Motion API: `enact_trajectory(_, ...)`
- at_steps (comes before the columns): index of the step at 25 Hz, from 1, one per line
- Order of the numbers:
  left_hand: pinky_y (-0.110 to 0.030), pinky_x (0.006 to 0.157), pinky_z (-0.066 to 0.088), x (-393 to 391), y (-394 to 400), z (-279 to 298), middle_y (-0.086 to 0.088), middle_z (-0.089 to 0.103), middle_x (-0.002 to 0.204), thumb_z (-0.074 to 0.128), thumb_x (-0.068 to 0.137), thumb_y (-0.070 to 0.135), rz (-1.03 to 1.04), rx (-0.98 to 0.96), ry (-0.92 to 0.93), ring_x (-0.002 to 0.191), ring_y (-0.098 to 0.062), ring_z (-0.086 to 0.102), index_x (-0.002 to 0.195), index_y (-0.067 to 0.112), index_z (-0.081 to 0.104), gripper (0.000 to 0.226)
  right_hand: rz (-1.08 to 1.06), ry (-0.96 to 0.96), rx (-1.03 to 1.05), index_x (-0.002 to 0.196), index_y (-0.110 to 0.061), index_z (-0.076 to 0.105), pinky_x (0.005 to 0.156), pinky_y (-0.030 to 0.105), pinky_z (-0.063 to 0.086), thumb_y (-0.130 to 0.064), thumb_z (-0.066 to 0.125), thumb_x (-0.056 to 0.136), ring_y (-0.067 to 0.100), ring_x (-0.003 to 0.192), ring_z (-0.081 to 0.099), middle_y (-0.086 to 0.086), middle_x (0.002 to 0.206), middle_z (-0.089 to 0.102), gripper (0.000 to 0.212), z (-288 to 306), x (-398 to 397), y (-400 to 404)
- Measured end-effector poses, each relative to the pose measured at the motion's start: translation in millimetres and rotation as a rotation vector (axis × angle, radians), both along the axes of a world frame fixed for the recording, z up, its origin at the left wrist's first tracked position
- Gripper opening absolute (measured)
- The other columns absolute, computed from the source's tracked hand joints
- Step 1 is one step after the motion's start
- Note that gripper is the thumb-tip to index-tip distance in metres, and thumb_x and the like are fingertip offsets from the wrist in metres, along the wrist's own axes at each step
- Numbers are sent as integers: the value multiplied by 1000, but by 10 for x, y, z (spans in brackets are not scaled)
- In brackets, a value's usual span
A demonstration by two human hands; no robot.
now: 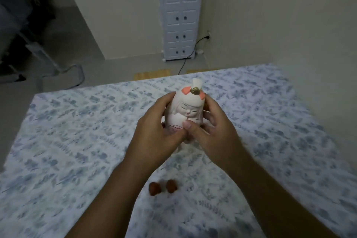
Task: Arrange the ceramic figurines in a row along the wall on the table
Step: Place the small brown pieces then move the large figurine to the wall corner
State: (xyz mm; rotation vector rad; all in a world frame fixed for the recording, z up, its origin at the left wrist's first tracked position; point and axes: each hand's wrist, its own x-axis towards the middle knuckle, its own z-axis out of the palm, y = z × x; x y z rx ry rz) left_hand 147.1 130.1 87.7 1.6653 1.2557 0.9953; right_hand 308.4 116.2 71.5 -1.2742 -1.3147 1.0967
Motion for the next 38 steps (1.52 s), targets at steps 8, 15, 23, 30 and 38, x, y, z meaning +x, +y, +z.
enact_trajectory(8, -17, 76, 55, 2632, 555, -580, 22, 64, 119, 83, 80, 8, -458, -118, -71, 107, 0, 62, 131, 30, 57, 61, -410, -101, -80, 114, -59, 49, 83, 15, 55, -13, 80, 81, -13, 105, 61, -47, 107, 60, 64, -366, 2478, -139)
enact_trajectory(15, -24, 86, 56, 4153, 1247, -1048, 15, 59, 127, 84, 79, 5, -778, -114, -21, 113, -3, 60, 138, 21, 52, 69, -720, -131, -28, 113, -53, 48, 76, 8, 51, -2, 78, 79, -15, 103, 59, -30, 112, 59, 68, -767, 3621, 94)
enact_trajectory(23, -24, 90, 55, 4667, 1765, -1259, 4, 60, 135, 79, 82, -2, -977, -105, 67, 118, -8, 60, 150, 19, 43, 80, -924, -78, -2, 118, -34, 50, 70, 7, 52, -7, 83, 76, -13, 93, 63, -22, 104, 62, 61, -1133, 3929, 475)
enact_trajectory(30, -28, 88, 55, 4662, 1840, -1463, -2, 59, 134, 83, 80, 7, -874, -198, 14, 123, -12, 57, 141, 24, 49, 72, -962, -77, -1, 125, -32, 53, 75, 11, 55, -16, 85, 76, -8, 102, 64, -11, 117, 67, 61, -1250, 3958, 540)
enact_trajectory(38, -17, 86, 54, 4571, 1613, -1609, 6, 65, 129, 54, 104, 19, -699, -402, -191, 115, -5, 64, 142, 31, 53, 40, -928, -39, -34, 145, -27, 44, 90, 14, 53, -16, 77, 85, -5, 117, 59, -7, 134, 63, 70, -1506, 3862, 493)
